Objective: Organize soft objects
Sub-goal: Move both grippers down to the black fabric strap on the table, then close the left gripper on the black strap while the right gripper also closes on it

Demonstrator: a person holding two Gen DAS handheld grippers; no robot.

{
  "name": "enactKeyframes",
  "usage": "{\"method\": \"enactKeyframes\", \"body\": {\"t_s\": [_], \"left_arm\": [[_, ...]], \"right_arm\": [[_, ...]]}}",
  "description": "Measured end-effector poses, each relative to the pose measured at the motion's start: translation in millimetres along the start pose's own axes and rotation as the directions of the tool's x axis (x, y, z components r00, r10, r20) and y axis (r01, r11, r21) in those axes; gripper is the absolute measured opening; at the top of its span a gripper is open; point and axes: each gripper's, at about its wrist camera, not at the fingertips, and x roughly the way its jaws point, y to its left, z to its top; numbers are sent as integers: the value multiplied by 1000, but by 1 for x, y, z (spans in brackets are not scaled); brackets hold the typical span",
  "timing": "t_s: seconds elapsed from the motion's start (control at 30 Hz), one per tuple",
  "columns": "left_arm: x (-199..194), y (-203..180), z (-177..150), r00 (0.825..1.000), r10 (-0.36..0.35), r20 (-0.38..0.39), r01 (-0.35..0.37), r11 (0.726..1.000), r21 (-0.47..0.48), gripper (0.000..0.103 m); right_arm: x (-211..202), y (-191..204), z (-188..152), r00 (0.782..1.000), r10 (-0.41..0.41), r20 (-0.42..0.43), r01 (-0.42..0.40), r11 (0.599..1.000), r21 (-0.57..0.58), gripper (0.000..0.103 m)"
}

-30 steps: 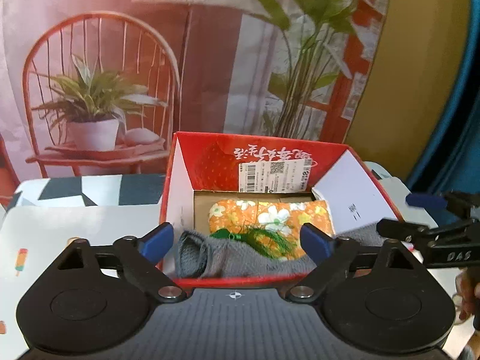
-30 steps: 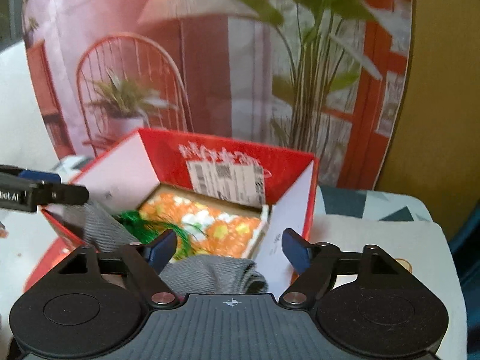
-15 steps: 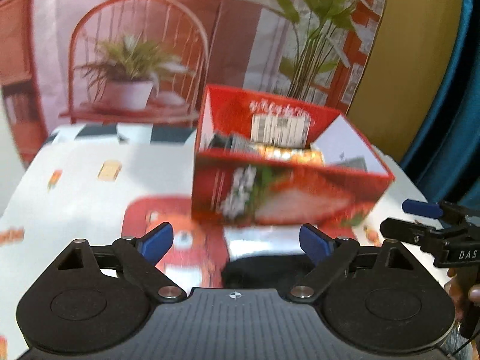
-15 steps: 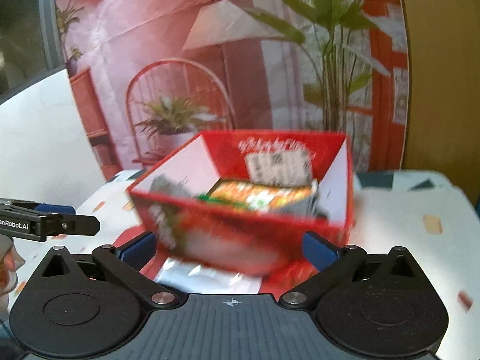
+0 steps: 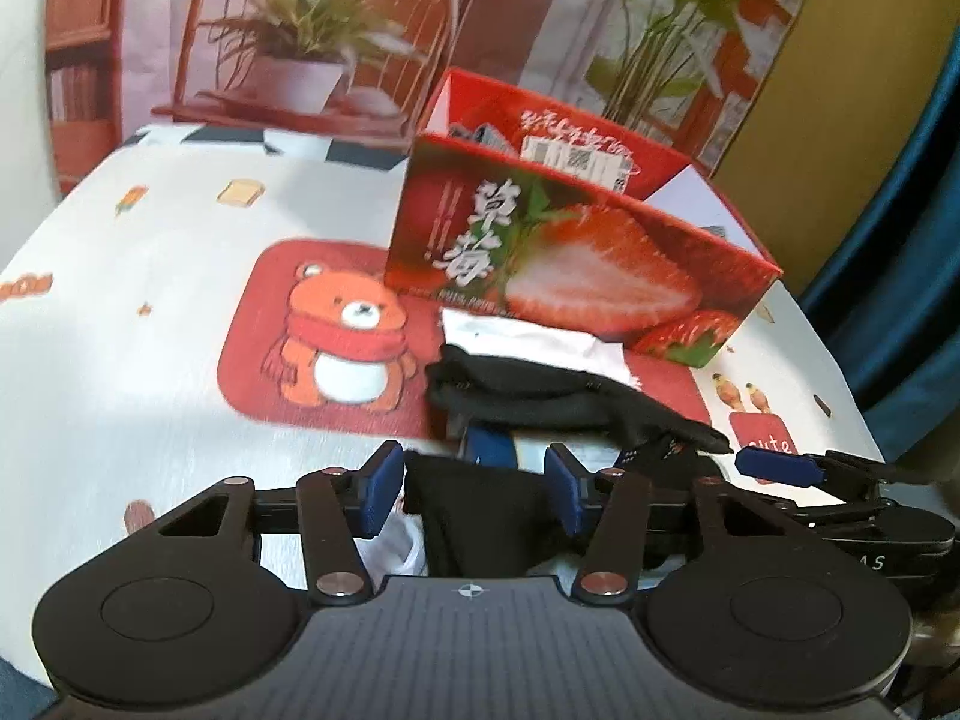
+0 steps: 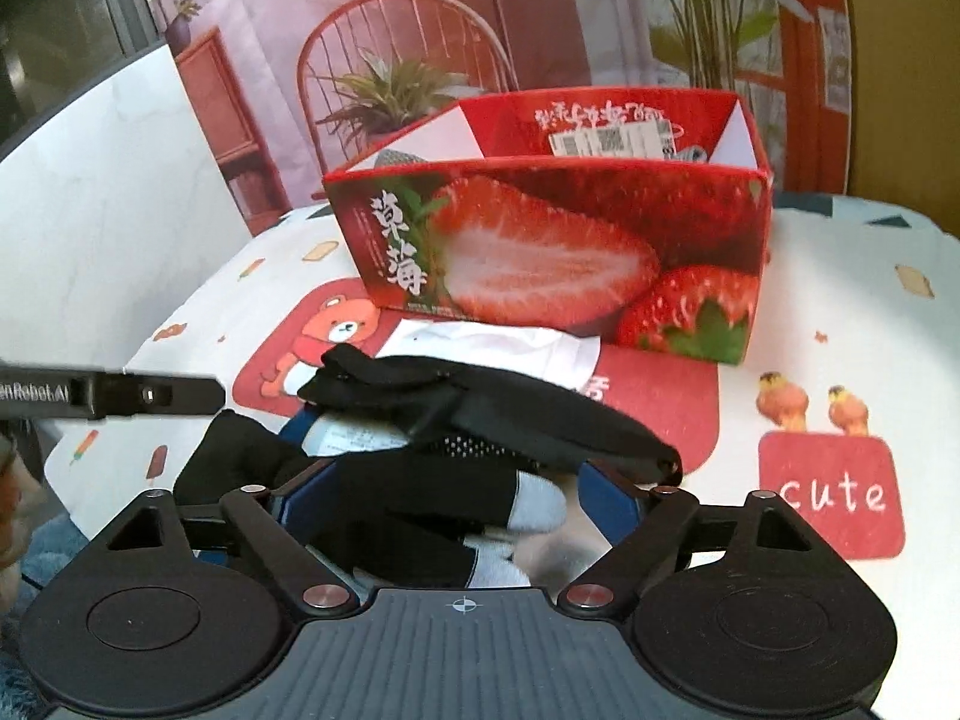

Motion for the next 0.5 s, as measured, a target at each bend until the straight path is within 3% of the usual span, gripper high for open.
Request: {"method": "enactKeyframes", "body": {"t_s": [0.5], "left_arm": [[16,-6,-17,998,-24,-57,25,999,20,55]], "right_arm": [[10,6,-7,999,23,-34,-23,1000,-20,75]]}}
